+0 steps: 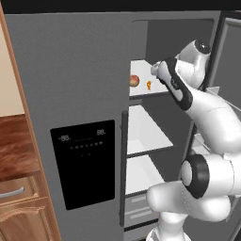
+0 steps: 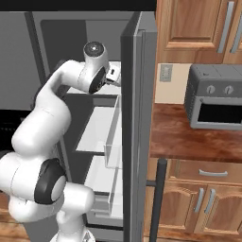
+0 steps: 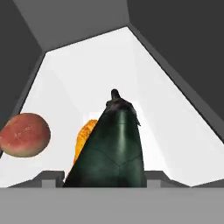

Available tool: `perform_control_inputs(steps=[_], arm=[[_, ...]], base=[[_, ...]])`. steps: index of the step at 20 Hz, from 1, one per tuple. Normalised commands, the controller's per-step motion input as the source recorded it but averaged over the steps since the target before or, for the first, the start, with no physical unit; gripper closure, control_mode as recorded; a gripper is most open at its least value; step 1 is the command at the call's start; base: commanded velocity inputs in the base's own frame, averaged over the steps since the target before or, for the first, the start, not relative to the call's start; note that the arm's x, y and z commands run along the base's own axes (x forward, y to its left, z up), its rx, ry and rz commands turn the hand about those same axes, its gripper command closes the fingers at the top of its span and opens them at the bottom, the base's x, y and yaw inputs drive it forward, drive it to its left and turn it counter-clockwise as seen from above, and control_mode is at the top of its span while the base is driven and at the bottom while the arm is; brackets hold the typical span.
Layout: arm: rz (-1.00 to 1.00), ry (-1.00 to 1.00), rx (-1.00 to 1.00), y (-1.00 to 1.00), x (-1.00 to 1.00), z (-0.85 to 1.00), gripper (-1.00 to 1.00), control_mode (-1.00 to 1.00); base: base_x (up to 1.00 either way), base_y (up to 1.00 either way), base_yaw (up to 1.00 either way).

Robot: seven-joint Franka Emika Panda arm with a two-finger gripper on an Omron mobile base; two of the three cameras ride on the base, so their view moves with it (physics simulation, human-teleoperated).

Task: Open the fridge, remove the peach, eggplant, and shrimp, and place them on any counter.

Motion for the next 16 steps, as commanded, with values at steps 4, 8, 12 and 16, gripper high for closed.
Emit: perform_control_inputs(steps=[4,8,12,16], arm=[[0.0,-0.07,0.0,0.09,-1.0,0.66,1.0,-1.0],[0.0,0.04,-0.11,0.16,-1.0,0.07,1.0,-1.0],[0.0,0.18,-0.09,0.1,-1.0,-0.12,1.0,-1.0],[0.01,0.27,0.0,0.07,-0.93,-0.21,1.0,-1.0]], base=[[0.0,0.0,0.0],[0.0,0.0,0.0],[0.0,0.0,0.0],[0.0,0.0,0.0]])
